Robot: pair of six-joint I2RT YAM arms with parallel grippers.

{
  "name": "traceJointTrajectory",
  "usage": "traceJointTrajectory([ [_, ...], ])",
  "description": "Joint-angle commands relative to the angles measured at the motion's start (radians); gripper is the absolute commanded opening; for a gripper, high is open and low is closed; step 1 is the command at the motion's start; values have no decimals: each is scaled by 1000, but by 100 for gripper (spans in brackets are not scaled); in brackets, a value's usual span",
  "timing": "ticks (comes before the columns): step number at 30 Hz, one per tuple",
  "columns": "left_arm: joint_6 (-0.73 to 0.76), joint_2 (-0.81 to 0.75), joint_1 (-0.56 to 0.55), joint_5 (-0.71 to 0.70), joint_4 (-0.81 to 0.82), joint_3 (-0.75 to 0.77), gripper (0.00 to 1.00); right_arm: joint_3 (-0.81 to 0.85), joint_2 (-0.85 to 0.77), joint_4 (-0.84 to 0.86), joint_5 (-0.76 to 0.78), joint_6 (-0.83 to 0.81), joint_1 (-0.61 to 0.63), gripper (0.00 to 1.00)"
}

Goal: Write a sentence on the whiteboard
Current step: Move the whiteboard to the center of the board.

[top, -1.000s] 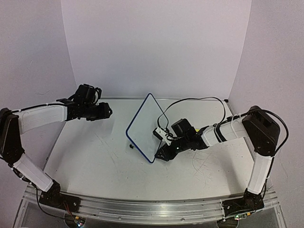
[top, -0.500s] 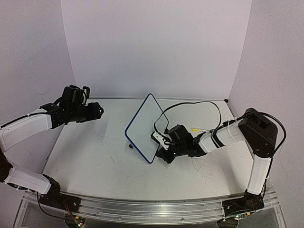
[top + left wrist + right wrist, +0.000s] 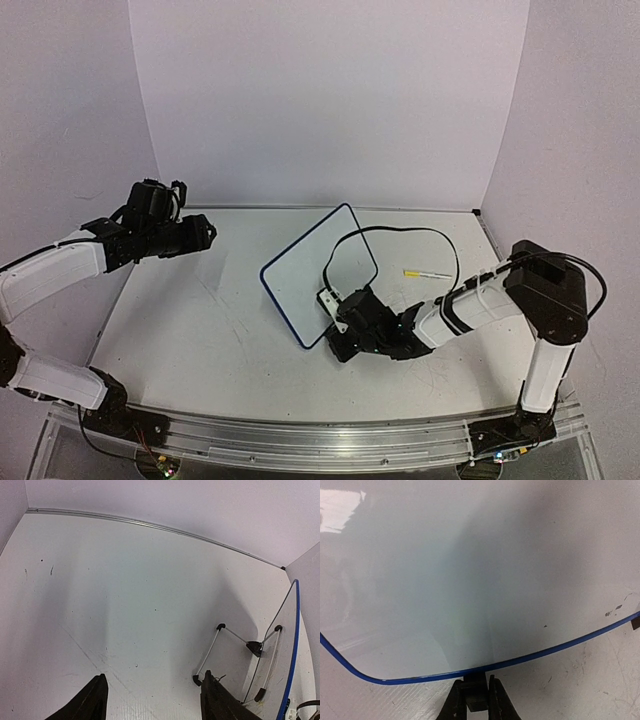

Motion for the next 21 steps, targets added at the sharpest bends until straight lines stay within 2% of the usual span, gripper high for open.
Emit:
traceJointTrajectory([
  [1,-11,-15,5,0,35,-2,64,50,5,-168,248,289,63,0],
  [6,-15,-22,4,10,42,-8,64,82,-9,-268,328,401,80,0],
  [11,-19,-20,4,20,51,-13,64,143,20,-311,239,441,90,0],
  [15,-16,-21,5,26,54,-16,64,205,86,-334,250,435,102,0],
  [21,-10,-31,5,26,54,-29,65,234,90,-341,228,440,119,1],
])
